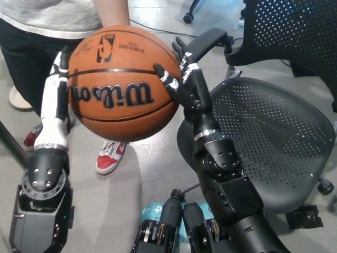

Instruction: The robot grabs the basketball from a person using both hands and then drops it on the black chair in the front

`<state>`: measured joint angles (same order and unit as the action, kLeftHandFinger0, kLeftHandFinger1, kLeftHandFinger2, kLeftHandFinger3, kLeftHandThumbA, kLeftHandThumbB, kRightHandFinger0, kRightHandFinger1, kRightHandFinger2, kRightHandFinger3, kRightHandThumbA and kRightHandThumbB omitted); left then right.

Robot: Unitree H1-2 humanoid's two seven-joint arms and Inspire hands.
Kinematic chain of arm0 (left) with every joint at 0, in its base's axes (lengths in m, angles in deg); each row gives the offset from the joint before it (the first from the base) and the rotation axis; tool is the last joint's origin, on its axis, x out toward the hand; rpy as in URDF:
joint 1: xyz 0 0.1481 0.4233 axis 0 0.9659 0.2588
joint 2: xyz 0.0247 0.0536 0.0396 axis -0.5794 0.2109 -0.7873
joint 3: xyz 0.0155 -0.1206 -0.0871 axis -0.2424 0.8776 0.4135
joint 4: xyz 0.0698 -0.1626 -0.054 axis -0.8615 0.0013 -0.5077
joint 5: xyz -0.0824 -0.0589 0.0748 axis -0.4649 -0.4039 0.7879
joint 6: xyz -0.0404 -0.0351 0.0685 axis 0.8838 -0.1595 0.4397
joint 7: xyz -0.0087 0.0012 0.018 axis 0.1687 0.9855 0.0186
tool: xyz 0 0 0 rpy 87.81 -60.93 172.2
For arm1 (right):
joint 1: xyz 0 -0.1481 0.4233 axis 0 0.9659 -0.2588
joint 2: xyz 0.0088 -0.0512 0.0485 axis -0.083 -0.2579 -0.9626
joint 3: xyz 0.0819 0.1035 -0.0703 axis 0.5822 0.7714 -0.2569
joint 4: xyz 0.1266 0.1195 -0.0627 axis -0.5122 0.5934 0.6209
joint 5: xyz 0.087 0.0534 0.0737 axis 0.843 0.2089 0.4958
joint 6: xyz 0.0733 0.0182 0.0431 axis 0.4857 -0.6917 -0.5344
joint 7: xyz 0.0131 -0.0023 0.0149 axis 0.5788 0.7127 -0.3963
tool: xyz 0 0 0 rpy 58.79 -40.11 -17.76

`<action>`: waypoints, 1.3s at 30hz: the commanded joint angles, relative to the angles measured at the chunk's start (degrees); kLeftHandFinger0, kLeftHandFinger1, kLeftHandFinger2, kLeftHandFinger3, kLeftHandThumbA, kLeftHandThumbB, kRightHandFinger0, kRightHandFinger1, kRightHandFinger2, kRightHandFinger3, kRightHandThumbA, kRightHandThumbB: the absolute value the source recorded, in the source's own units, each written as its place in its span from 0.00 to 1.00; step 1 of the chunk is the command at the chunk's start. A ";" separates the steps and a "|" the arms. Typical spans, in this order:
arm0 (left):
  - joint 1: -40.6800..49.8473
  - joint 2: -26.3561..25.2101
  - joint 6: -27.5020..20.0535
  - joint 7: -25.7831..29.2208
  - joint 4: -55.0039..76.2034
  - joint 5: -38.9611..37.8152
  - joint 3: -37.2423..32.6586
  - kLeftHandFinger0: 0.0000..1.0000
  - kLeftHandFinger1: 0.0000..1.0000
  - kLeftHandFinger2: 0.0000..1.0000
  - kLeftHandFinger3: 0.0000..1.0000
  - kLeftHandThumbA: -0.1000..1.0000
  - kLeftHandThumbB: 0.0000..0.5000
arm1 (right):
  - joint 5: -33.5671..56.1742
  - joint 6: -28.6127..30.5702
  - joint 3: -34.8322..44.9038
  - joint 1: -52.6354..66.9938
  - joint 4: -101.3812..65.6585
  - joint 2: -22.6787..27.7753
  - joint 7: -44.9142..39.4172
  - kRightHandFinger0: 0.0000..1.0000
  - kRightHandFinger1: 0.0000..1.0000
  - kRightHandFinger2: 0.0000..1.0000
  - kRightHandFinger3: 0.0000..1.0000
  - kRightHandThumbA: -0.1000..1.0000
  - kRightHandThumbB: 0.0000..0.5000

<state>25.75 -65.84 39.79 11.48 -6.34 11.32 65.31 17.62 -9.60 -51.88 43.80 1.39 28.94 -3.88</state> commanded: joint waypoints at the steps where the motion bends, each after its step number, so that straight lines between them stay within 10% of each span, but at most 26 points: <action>1: -7.35 6.37 1.17 -7.14 3.85 -1.57 -7.72 1.00 1.00 1.00 1.00 1.00 0.28 | -3.00 -3.14 -2.71 -5.26 -7.15 -3.86 -2.66 1.00 1.00 1.00 1.00 1.00 0.49; 19: -27.69 13.31 5.65 -5.87 -2.73 4.03 -13.57 1.00 1.00 1.00 1.00 1.00 0.41 | 1.99 -20.68 4.76 -9.33 -31.31 6.93 1.27 1.00 1.00 1.00 1.00 1.00 0.54; 39: -44.87 23.44 -12.18 -4.16 -50.67 3.82 -10.29 1.00 1.00 1.00 1.00 1.00 0.35 | 7.11 -19.90 15.45 -8.35 -17.80 16.88 -1.75 1.00 1.00 1.00 1.00 1.00 0.37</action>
<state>-7.68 -50.89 38.43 12.21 -50.12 16.87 56.63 20.68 -32.06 -35.14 40.93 -18.56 46.84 2.08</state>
